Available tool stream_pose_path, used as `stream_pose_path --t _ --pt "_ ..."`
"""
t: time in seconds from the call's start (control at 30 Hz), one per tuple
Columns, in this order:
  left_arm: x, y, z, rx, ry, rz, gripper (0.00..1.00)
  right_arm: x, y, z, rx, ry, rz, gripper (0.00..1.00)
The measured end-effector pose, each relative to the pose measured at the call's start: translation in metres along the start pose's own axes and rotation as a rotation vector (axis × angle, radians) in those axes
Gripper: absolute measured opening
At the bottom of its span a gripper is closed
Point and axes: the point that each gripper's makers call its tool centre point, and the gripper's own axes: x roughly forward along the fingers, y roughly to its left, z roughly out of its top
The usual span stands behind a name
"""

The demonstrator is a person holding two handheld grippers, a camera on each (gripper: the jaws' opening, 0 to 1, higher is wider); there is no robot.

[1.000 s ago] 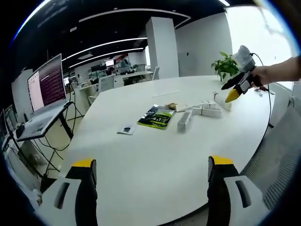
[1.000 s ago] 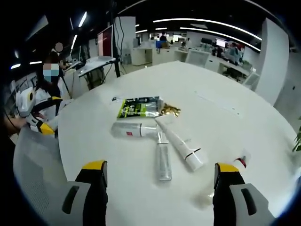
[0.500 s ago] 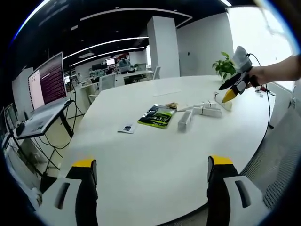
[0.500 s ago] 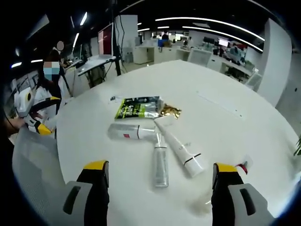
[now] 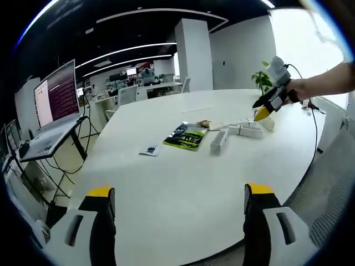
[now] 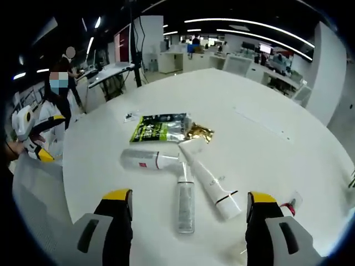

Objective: Arrange the skincare products in the storage area until every visible bottle or jar stands upright without overlapping.

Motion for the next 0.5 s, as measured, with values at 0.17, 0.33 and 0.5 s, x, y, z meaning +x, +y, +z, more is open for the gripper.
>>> stream_pose_path --t 0.17,0.33,0.5 --pt "0.0 0.002 0.0 -0.005 -0.003 0.003 0.9 0.008 -0.004 -0.003 -0.006 0.018 0.006 0.86" --pt "0.0 0.002 0.0 -0.008 -0.005 0.005 0.89 0.008 -0.006 0.003 -0.021 0.029 0.01 0.86" --pt "-0.001 0.002 0.001 -0.008 -0.005 0.009 0.89 0.018 -0.016 -0.004 -0.026 0.055 0.013 0.85"
